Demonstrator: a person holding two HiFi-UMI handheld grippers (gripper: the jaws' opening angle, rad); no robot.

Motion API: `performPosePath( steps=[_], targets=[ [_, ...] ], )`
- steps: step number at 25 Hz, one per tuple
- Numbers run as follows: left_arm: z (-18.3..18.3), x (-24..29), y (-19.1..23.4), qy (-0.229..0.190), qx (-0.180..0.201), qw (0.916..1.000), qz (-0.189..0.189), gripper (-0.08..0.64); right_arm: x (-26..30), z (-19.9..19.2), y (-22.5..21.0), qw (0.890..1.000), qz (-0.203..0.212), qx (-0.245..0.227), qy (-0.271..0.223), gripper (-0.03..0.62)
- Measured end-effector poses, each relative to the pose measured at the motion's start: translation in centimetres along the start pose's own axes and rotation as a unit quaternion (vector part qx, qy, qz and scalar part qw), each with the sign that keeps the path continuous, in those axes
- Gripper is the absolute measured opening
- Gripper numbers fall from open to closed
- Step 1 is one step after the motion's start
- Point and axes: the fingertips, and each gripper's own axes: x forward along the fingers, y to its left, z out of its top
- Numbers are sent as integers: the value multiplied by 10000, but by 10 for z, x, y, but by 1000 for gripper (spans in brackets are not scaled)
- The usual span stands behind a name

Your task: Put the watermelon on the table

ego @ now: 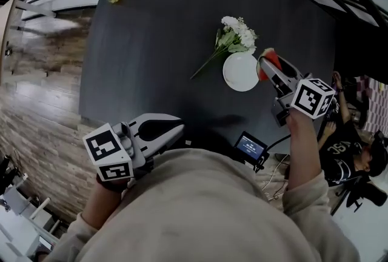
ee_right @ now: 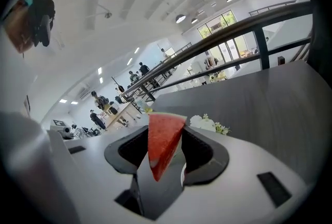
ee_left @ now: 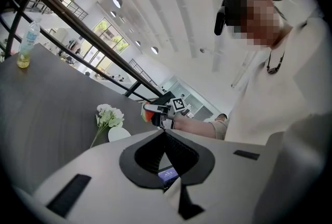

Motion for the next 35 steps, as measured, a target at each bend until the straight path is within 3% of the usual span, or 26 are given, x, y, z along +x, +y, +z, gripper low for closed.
performPosePath(
  steps=[6,10,20,27,35],
  targets=[
    [-3,-6,8,-151,-141,9997,158,6,35,-38,-38,9964,-452,-207,683,206],
    [-3,-5,10,-273,-173,9994,160,6,53,-71,-64,9888,-752,-359,1242,206],
    [-12,-18,11,-439,-303,9980,327,8,80,-113,-99,9672,-1378,-564,2060,206],
    [-12,-30,11,-545,-303,9971,440,6,92,-128,-100,9564,-1471,-730,2415,202],
    [-17,-36,11,-527,-308,9970,475,6,98,-136,-98,9533,-1528,-749,2497,201]
  ],
)
